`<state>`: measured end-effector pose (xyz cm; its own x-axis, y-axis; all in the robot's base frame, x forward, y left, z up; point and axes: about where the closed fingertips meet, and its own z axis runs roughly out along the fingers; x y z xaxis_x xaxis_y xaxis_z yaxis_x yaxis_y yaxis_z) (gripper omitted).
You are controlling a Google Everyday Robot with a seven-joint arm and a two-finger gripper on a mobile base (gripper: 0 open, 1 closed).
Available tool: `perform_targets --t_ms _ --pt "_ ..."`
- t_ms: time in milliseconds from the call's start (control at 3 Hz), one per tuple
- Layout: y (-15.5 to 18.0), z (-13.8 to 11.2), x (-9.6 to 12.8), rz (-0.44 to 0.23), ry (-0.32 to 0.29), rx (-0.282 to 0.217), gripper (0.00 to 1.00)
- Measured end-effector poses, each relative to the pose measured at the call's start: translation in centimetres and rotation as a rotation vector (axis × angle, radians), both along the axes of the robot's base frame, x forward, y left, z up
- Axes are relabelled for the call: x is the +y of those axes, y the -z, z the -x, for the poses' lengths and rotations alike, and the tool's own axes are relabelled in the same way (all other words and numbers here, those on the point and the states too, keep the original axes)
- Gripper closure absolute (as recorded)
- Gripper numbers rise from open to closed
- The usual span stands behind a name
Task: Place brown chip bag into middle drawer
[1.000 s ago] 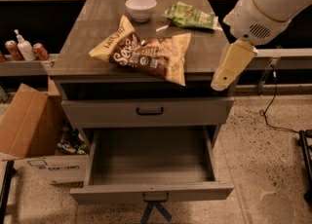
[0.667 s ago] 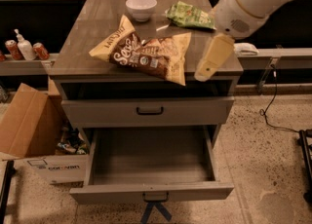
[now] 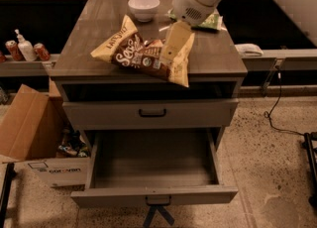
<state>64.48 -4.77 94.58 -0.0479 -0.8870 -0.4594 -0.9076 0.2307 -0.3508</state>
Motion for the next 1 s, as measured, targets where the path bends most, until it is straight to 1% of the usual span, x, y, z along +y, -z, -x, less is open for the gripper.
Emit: perform_targets --t_ms 333,667,1000 --pt "1.3 -1.4 3.7 -0.005 -0.063 0.013 0.0" --pt "2.9 -1.7 5.9 -0.016 -0.103 0.047 0.0" --pt "5.0 -1.9 7.5 -0.017 -0.121 0.091 0.0"
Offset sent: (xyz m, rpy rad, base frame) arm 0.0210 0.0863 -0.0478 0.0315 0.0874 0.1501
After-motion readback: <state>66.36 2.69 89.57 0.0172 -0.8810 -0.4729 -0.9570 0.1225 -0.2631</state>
